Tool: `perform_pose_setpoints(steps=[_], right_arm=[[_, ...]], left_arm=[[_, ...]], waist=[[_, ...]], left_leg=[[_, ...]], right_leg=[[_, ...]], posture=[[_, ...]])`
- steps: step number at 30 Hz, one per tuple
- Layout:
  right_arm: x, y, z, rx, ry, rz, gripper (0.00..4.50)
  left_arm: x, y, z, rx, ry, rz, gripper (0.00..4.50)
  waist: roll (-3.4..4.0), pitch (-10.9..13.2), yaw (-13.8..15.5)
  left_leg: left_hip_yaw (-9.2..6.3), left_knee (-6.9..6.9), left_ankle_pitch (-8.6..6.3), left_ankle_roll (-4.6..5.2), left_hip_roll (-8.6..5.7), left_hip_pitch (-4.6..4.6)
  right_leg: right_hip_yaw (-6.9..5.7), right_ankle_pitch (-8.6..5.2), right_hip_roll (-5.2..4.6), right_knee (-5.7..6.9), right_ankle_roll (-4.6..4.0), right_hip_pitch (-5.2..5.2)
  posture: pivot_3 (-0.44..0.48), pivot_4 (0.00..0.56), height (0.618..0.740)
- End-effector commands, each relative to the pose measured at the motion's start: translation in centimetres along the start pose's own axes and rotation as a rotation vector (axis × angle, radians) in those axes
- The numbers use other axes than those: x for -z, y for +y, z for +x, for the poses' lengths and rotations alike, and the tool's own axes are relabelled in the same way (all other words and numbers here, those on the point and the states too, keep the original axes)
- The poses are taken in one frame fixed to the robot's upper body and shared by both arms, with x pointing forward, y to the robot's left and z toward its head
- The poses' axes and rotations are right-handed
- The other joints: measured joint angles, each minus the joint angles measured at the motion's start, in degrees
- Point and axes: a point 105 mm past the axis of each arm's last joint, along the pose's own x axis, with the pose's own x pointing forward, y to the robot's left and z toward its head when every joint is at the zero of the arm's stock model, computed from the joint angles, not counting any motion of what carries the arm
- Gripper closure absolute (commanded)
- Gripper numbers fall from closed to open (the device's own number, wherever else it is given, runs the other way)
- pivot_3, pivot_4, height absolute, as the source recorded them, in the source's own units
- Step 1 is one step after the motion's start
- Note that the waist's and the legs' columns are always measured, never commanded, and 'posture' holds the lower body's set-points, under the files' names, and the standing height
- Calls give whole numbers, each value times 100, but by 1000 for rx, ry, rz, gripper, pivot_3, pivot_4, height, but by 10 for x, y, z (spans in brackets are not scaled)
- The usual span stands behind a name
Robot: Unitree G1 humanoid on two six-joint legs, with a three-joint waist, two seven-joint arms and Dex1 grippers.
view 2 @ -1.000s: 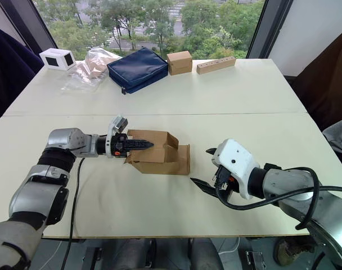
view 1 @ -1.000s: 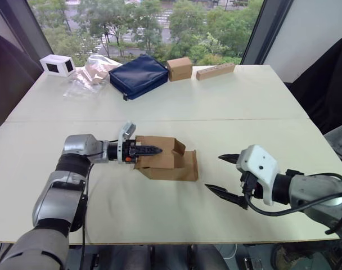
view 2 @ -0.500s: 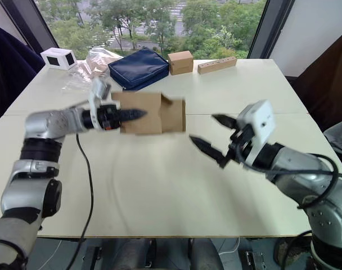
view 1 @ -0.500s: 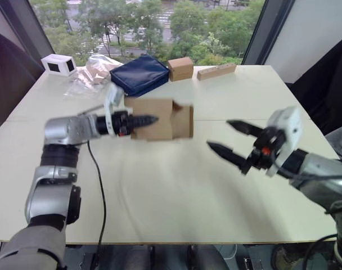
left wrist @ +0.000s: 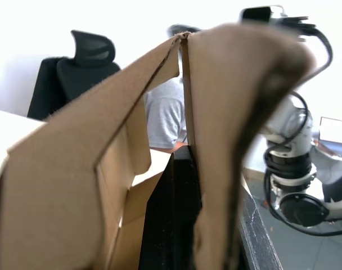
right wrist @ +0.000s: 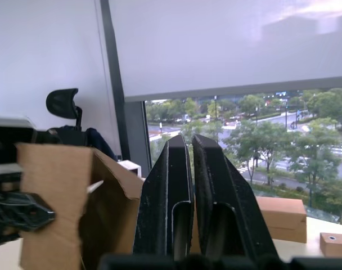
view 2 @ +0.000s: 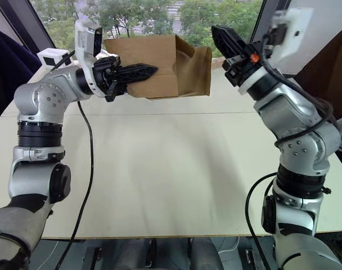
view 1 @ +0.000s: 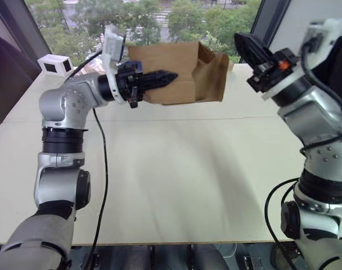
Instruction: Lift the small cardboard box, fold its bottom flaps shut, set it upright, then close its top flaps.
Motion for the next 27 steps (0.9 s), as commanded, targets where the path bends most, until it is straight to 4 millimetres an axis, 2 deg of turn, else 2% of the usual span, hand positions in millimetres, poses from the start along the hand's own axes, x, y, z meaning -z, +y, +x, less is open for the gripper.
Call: perform_pose_setpoints(steps=[1,11,17,27], right_arm=[[-3,14,4,-71,0,-58,4418],[19,44,7,-187,41,-16,4418],[21,47,9,-189,30,10,4418],[23,51,8,-204,30,17,4418]], left_arm=[[-13,-10,3,35,-19,56,4500],[-9,-13,4,64,-9,30,4500],[5,-20,7,106,40,7,4500],[3,-14,5,84,26,-4,4500]], waist=[[0,0,1],[0,0,3],[1,0,-2],[0,0,0]], left_leg=[[0,0,0,0,0,-1],[-1,1,0,0,0,-4],[-1,1,0,0,0,-4],[-2,2,1,-1,0,-7]], right_leg=[[0,0,0,0,0,0],[-1,0,0,0,0,-3],[0,0,1,1,0,-5],[-1,0,0,0,0,-7]], posture=[[0,150,740],[0,150,740],[0,150,740],[0,150,740]])
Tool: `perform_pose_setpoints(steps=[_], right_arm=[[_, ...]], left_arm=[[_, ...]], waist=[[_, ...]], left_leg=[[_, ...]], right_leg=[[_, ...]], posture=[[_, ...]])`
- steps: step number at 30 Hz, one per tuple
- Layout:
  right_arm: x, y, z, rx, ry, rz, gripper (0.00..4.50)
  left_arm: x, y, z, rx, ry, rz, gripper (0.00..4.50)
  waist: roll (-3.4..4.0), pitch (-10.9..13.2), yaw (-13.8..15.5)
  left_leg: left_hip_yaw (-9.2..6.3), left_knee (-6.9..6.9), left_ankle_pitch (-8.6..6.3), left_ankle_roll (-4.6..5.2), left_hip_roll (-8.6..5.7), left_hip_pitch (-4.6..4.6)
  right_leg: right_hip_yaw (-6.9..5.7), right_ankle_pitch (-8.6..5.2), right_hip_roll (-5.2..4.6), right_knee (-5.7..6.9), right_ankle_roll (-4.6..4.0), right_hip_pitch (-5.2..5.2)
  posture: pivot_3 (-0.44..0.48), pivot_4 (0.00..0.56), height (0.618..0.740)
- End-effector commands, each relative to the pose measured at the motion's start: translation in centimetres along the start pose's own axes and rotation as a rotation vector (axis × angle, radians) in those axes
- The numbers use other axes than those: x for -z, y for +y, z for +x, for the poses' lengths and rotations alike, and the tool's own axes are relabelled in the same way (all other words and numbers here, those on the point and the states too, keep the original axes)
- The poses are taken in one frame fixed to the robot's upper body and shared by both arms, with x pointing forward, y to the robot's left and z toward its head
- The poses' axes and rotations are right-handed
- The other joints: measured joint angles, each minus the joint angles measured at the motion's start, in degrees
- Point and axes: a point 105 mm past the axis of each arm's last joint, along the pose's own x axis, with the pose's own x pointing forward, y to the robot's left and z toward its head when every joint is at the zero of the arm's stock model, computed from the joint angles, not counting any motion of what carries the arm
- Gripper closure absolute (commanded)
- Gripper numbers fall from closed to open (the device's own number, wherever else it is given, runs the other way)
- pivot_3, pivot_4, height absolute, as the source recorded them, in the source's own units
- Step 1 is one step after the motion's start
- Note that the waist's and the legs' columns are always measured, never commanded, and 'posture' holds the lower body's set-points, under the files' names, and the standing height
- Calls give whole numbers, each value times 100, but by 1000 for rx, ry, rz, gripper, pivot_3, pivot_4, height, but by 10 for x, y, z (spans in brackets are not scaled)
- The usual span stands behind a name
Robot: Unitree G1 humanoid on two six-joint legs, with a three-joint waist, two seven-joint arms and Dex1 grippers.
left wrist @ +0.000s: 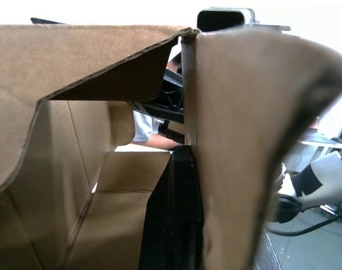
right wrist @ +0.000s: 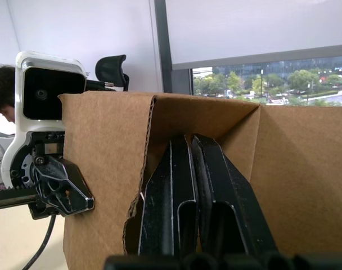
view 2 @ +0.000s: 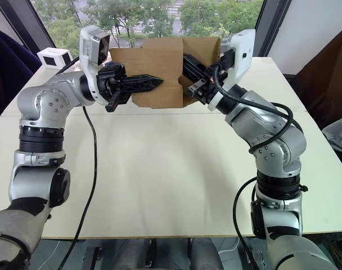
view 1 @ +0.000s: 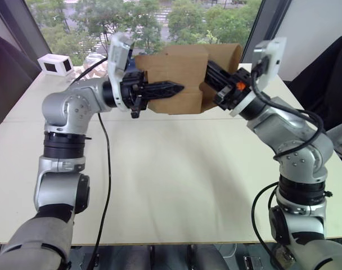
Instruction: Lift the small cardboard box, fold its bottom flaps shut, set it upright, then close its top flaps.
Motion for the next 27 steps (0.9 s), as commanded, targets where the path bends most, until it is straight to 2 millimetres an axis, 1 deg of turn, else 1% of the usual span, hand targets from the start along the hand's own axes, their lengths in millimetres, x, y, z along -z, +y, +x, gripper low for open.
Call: perform_pose_setpoints(steps=[1,4,7,11,13,14,16,19,21,24,27], right_arm=[[-12,11,0,-39,-41,-36,4418],[-11,11,-9,-44,-18,-57,4418],[-12,10,-28,-57,34,-78,4418],[-29,2,-45,-16,42,-108,4418],[-32,-3,-52,13,53,-114,4418],[-30,-4,-58,24,72,-108,4418],[-11,0,-70,7,183,-99,4418],[11,6,-79,-8,286,-89,4418],[20,8,-78,-10,293,-73,4418],[26,8,-77,-5,298,-78,4418],[30,4,-69,14,298,-127,4418]], left_arm=[[-11,-2,0,-1,-13,41,4500],[-13,1,-1,-19,-18,46,4500],[-14,3,-4,-34,-19,47,4500],[-13,5,-6,-42,-17,45,4500],[-14,5,-6,-41,-18,43,4500],[-14,6,-6,-42,-19,42,4500],[-13,6,-6,-40,-20,38,4500],[-12,5,-4,-26,-20,34,4500],[-12,4,-2,-12,-21,29,4500],[-12,3,-1,-6,-19,30,4500],[-12,2,0,-3,-16,29,4500]], waist=[[0,0,0],[0,0,1],[0,0,27],[0,0,27],[0,0,24],[0,0,21],[0,0,27],[-1,0,25],[-1,0,-8],[-1,0,0],[-1,0,9]], left_leg=[[0,0,0,0,0,0],[0,0,0,0,0,0],[-3,0,0,0,-1,-5],[-3,5,0,0,-3,-11],[-4,5,0,1,-2,-10],[-5,5,0,1,-1,-10],[-5,3,-1,1,0,-10],[-5,3,-1,2,0,-13],[-2,6,-1,2,0,-12],[-4,6,-1,2,3,-9],[-4,6,-1,2,2,-11]], right_leg=[[0,0,0,0,0,0],[0,0,0,0,0,0],[-2,0,-1,-2,0,-1],[-3,0,-3,-4,0,-1],[-3,0,-2,-4,0,-1],[-3,0,-1,-4,0,-2],[-4,0,0,-5,0,-1],[-4,0,0,-6,0,-1],[-2,0,0,-4,0,-1],[-2,0,5,-2,0,-1],[-3,0,5,-4,0,-1]], posture=[[0,150,740],[0,150,740],[0,150,740],[0,150,740],[0,150,740],[0,150,740],[0,150,740],[0,150,740],[0,150,740],[0,150,740],[0,150,740]])
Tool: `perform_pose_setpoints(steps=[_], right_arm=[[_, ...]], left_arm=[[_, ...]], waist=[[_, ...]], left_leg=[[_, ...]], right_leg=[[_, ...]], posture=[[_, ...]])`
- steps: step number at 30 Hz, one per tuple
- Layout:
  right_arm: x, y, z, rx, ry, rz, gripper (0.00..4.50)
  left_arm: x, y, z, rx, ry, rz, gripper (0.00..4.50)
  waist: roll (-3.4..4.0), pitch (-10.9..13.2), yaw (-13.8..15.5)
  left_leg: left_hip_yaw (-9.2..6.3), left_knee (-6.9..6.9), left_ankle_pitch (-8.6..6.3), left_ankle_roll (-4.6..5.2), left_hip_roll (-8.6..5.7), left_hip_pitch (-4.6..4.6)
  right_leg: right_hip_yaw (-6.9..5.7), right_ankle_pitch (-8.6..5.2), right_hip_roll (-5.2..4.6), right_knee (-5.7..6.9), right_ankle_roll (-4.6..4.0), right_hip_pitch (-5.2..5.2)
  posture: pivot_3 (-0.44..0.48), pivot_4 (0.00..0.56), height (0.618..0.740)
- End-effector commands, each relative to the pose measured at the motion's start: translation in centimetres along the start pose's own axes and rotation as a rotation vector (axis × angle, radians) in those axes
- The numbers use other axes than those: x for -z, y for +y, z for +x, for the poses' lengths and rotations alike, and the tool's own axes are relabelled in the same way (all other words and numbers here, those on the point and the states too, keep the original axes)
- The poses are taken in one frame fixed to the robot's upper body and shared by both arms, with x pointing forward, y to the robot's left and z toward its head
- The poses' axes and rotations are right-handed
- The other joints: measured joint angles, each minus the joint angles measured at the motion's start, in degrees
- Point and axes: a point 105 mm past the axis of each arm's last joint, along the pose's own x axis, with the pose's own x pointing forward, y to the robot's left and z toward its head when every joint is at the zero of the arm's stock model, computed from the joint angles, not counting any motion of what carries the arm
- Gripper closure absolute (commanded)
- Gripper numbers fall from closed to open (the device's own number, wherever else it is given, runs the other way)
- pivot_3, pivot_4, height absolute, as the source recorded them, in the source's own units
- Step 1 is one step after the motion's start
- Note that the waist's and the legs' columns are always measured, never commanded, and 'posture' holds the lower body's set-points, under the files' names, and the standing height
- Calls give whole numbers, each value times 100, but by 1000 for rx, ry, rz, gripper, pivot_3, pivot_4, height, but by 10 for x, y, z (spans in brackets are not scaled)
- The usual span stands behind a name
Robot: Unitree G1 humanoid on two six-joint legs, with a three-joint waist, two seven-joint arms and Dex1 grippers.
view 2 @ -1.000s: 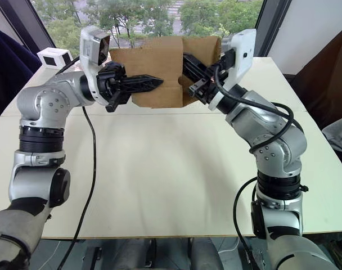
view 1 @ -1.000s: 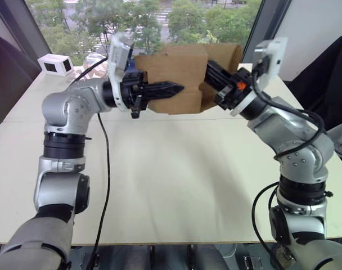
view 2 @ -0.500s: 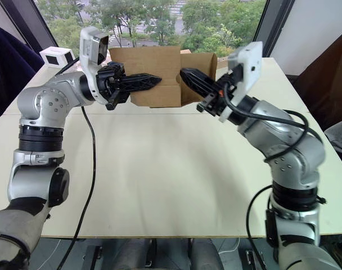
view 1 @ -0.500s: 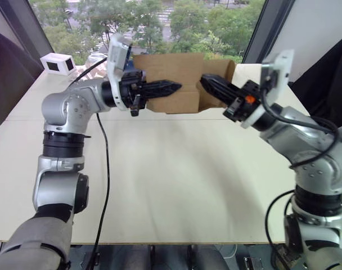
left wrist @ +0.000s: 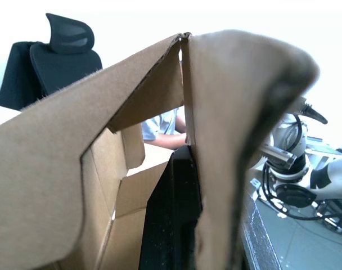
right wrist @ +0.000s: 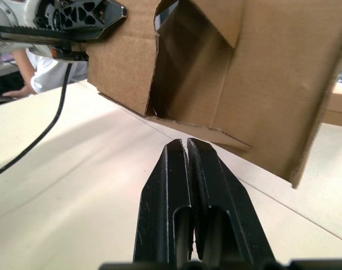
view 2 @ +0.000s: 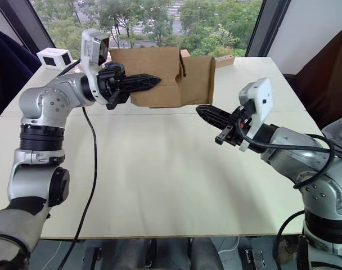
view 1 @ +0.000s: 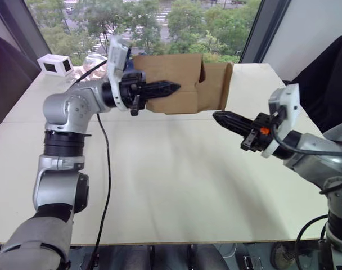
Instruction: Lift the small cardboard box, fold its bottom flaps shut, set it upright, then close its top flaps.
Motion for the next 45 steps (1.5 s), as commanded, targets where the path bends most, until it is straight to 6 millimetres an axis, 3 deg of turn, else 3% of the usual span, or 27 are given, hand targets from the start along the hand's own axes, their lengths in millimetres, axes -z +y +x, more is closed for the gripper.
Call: perform_pose_setpoints(steps=[1,10,19,23,26,30,32,35,37,40,45], right_arm=[[-12,2,9,9,-58,-74,4418],[-24,12,27,-63,-140,-61,4418],[-28,19,30,-113,-158,-51,4418],[-49,15,-8,-218,-219,101,4418],[-59,-12,-27,-116,-249,103,4418],[-47,-47,-32,49,-205,73,4418],[-36,-72,-30,165,-196,64,4418],[-18,-85,-15,201,-158,46,4418],[-11,-84,-2,174,-140,38,4418],[-16,-78,19,107,-177,56,4418],[-33,-47,34,-70,-275,116,4418]], left_arm=[[-15,-9,4,32,-10,70,4500],[-13,-13,2,38,6,62,4500],[-12,-11,0,20,3,61,4500],[-17,-9,-5,4,-19,54,4500],[-22,-14,-11,21,-43,27,4500],[-23,-16,-13,22,-39,27,4500],[-24,-17,-13,24,-43,25,4500],[-24,-18,-11,30,-43,25,4500],[-22,-17,-10,31,-42,23,4500],[-21,-15,-8,28,-49,19,4500],[-20,-15,-7,30,-52,10,4500]], waist=[[0,0,-1],[0,0,5],[0,0,9],[0,0,39],[-2,1,29],[-1,1,-2],[0,0,-15],[1,0,-12],[1,0,-28],[4,1,-28],[4,1,10]], left_leg=[[0,0,0,0,-1,0],[-1,1,1,-1,-2,-2],[-1,1,1,-1,-2,-2],[-3,1,1,-1,-3,-4],[-6,4,0,0,-4,-11],[-2,4,0,0,-1,-5],[0,3,0,0,0,-2],[4,3,0,0,1,-1],[6,3,0,0,1,-3],[7,2,1,-1,3,-3],[2,4,2,-3,1,-14]], right_leg=[[0,0,-1,0,0,0],[0,0,-2,1,0,-2],[-1,0,-3,1,0,-2],[-2,0,-4,0,0,-2],[-6,0,-8,-7,1,-1],[-4,0,-3,-3,1,0],[-1,0,0,2,0,-1],[0,0,1,2,0,-2],[1,0,1,3,0,-6],[4,0,3,7,0,-11],[1,0,-1,4,0,-16]], posture=[[0,150,740],[0,150,740],[0,150,740],[0,150,740],[0,150,740],[0,150,740],[0,150,740],[0,150,740],[0,150,740],[0,150,740],[0,150,740]])
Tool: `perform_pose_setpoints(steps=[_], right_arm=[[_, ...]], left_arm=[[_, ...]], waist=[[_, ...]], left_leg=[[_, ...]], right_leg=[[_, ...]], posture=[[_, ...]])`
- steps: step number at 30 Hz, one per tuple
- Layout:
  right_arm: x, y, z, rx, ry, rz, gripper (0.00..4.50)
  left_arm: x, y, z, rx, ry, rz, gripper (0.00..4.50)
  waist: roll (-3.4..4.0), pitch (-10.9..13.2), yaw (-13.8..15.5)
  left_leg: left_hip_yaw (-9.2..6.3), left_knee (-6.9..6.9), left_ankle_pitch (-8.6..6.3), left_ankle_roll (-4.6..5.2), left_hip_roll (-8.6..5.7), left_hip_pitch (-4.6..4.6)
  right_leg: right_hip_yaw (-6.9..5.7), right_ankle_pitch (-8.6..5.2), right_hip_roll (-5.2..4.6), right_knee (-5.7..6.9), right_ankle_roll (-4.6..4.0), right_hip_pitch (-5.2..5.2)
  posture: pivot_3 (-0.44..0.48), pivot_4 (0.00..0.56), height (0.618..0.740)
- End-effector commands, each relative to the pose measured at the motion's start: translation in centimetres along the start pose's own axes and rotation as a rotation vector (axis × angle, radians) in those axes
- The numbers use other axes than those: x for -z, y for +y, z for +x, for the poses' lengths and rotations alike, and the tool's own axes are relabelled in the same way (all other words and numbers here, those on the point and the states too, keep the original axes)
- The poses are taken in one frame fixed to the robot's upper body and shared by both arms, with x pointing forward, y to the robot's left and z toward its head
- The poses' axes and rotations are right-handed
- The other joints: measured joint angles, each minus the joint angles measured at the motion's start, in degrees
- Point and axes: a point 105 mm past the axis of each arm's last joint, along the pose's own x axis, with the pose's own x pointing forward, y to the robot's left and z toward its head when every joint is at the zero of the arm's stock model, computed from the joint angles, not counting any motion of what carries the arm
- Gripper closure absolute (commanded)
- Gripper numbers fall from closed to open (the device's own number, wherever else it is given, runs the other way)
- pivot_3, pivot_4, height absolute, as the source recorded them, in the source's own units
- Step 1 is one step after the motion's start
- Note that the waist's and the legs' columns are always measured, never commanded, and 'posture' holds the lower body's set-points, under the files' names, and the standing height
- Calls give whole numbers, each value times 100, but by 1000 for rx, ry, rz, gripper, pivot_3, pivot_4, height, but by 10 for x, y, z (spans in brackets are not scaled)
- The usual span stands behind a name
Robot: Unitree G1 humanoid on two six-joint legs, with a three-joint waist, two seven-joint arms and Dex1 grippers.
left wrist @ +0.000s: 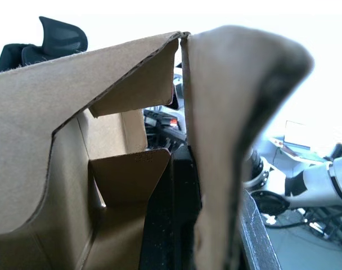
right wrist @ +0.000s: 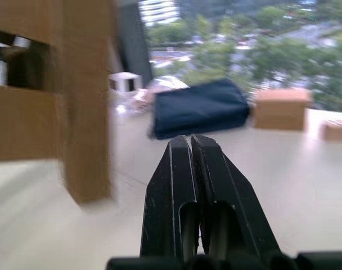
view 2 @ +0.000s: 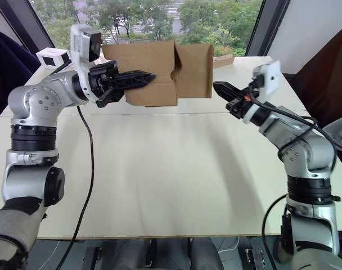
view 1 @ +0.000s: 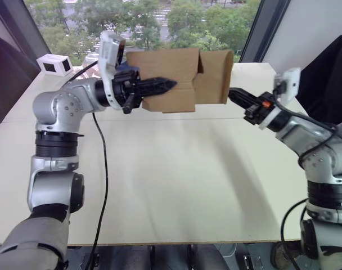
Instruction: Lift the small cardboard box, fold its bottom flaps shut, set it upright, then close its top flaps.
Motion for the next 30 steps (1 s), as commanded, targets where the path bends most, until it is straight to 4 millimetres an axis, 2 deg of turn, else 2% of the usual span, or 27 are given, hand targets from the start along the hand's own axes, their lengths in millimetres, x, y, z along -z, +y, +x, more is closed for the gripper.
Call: perform_pose_setpoints(steps=[1,6,14,19,21,30], right_arm=[[-24,28,3,-145,-110,39,4418],[-29,62,-3,-309,-169,170,4418],[-27,61,1,-296,-209,247,4418],[-28,59,1,-304,-249,317,2974],[-27,59,-1,-312,-257,344,2115],[-24,60,-4,-331,-299,451,2115]], left_arm=[[-11,-7,-1,18,-21,45,4500],[-13,-7,-3,14,-25,46,4500],[-13,-8,-2,25,-26,44,4500],[-15,-9,-2,25,-30,45,4500],[-15,-9,-2,25,-32,46,4500],[-14,-9,-3,26,-29,44,4500]], waist=[[0,0,19],[0,0,21],[0,0,-12],[0,0,-5],[0,0,-4],[0,0,-10]], left_leg=[[-2,0,2,-4,-1,-2],[-5,5,1,-2,-5,-6],[-6,4,1,-2,-3,-3],[-5,3,1,-2,-3,-4],[-6,3,1,-2,-3,-4],[-5,3,1,-2,-3,-4]], right_leg=[[-2,0,-2,0,0,0],[-3,0,-7,-1,1,0],[-4,1,-3,3,1,-2],[-3,1,-4,4,1,-2],[-4,0,-4,4,1,-2],[-3,0,-4,4,1,-3]], posture=[[0,150,740],[0,150,740],[0,150,740],[0,150,740],[0,150,740],[0,150,740]])
